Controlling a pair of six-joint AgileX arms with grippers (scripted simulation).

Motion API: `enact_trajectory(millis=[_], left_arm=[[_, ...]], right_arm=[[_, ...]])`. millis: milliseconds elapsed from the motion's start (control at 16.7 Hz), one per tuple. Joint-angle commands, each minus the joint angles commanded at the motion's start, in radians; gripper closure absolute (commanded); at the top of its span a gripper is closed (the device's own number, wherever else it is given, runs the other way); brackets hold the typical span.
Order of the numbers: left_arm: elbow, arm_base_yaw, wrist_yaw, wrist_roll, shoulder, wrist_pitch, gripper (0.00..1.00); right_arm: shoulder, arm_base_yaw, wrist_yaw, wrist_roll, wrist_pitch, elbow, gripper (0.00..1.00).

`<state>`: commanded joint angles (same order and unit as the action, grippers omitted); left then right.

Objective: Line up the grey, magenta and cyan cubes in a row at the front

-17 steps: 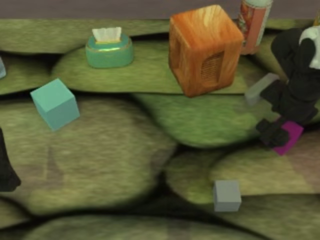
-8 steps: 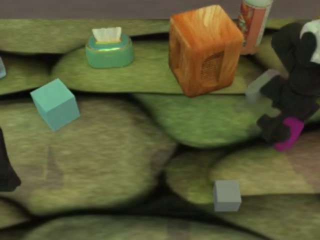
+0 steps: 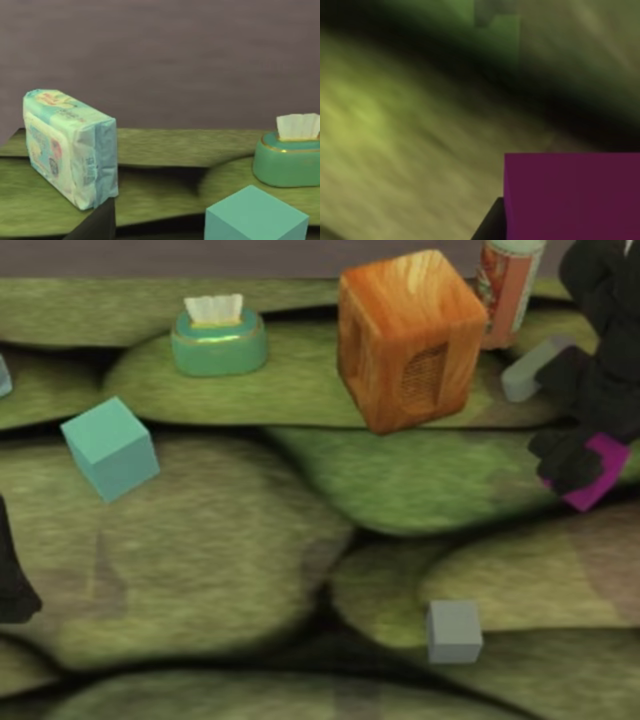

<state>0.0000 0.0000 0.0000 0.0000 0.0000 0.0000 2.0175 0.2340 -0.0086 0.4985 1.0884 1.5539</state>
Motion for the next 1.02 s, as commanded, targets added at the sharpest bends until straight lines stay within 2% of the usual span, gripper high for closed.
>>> enact_trajectory(millis=[240, 420, 720, 1020], left_arm=[[0.0, 0.0, 0.0, 0.0, 0.0, 0.0, 0.0], [0.0, 0.0, 0.0, 0.0, 0.0, 0.0, 0.0], [0.0, 0.0, 0.0, 0.0, 0.0, 0.0, 0.0], [0.0, 0.0, 0.0, 0.0, 0.0, 0.0, 0.0]], right_arm=[[0.005, 0.003, 0.0, -0.014, -0.001, 0.0, 1.0], [0.01, 0.053, 0.001, -0.108, 0.008, 0.012, 1.0], [0.017, 0.21, 0.007, -0.433, 0.035, 0.03, 1.0], [0.01, 0.397, 0.014, -0.866, 0.063, 0.027, 1.0]])
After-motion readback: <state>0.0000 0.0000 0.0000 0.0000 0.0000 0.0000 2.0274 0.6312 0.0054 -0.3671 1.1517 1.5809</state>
